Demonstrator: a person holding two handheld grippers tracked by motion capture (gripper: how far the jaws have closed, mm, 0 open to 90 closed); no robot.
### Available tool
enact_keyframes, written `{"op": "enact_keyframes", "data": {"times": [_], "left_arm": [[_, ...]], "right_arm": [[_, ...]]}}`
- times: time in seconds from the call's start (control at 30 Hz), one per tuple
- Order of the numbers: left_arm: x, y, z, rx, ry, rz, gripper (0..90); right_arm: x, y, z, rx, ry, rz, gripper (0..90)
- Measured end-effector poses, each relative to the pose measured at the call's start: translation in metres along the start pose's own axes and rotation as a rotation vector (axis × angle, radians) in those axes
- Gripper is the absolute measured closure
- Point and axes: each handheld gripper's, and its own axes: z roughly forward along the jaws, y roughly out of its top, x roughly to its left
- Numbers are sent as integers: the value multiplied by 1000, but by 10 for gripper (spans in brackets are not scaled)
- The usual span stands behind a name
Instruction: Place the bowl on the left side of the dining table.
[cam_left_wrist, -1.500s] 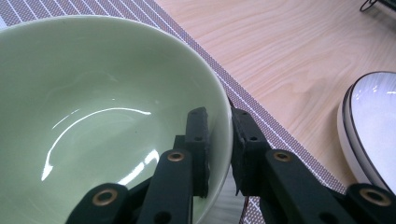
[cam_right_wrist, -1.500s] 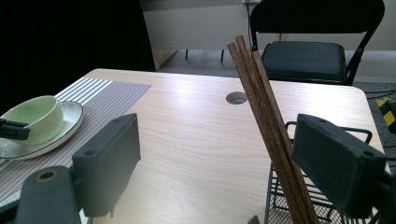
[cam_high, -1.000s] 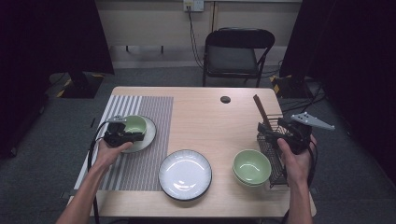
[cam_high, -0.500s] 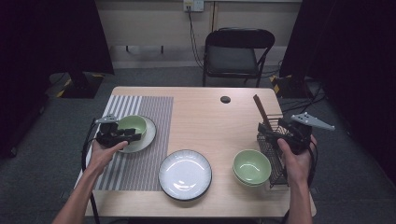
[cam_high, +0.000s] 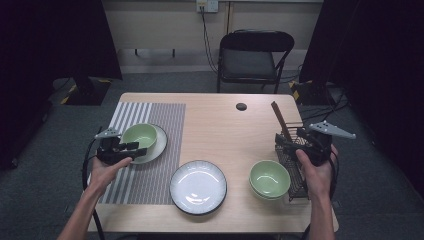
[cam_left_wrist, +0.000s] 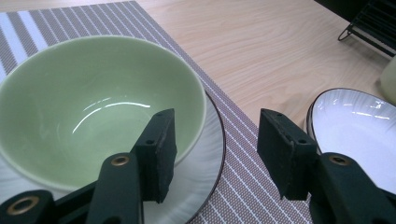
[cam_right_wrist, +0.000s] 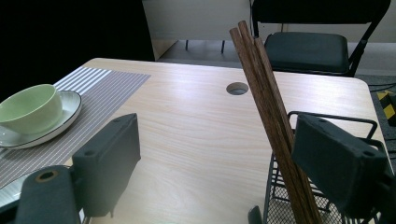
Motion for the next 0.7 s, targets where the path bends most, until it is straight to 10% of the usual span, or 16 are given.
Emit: {"op": "enact_keyframes", "data": {"times": [0.27, 0.7], "left_arm": [[-18, -9, -11, 12, 31, 75, 365], [-35, -43, -2, 101, 27, 61, 251]], "right_arm": [[-2, -1, -3, 2, -6, 4, 150], [-4, 1, -9, 12, 1, -4, 195]]}}
